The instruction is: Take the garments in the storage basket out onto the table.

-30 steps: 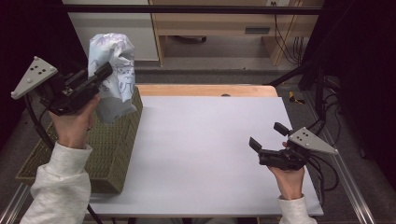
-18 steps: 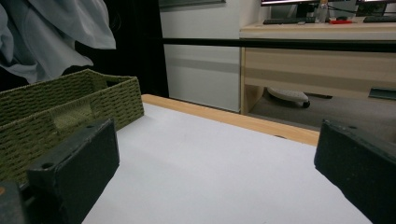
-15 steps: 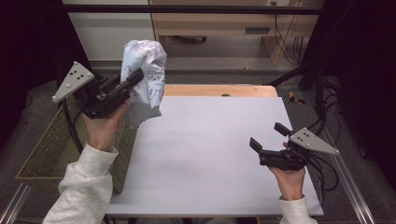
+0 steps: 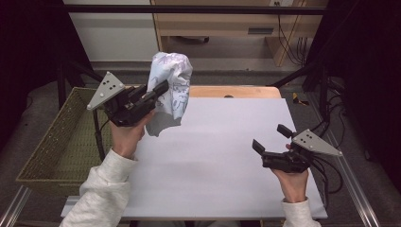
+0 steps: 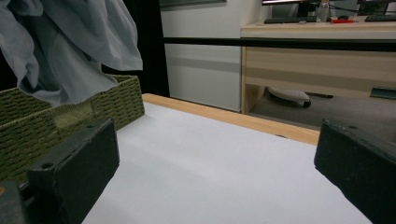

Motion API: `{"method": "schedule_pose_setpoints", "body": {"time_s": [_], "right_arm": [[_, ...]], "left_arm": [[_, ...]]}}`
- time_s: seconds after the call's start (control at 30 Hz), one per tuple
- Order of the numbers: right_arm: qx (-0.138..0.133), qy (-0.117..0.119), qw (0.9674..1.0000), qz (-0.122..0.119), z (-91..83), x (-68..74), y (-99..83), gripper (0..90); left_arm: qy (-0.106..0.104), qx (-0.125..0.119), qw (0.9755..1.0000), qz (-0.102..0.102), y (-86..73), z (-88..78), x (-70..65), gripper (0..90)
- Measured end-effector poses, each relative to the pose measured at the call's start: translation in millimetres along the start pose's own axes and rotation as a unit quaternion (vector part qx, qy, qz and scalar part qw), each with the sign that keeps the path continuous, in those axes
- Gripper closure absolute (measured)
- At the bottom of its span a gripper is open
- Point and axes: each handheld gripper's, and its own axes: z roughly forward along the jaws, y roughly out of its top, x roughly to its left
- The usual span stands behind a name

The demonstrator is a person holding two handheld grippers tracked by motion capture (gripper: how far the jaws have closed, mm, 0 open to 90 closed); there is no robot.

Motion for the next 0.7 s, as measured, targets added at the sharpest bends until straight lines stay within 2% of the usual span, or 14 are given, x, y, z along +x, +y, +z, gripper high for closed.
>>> {"method": "schedule_pose_setpoints", "body": {"time_s": [0.27,0.7], "right_arm": [[-0.001,-0.001,1.0000,0.001,-0.7,1.0,-0.4,0.4],[-0.002,-0.001,1.0000,0.001,-2.6,-0.2,-0.7,0.4]], "left_arm": [[-0.017,0.008,0.9997,-0.013,-21.1,14.7,-10.8,72.6],[-0.030,0.049,0.9980,-0.028,-66.0,34.1,-21.4,72.5]]}}
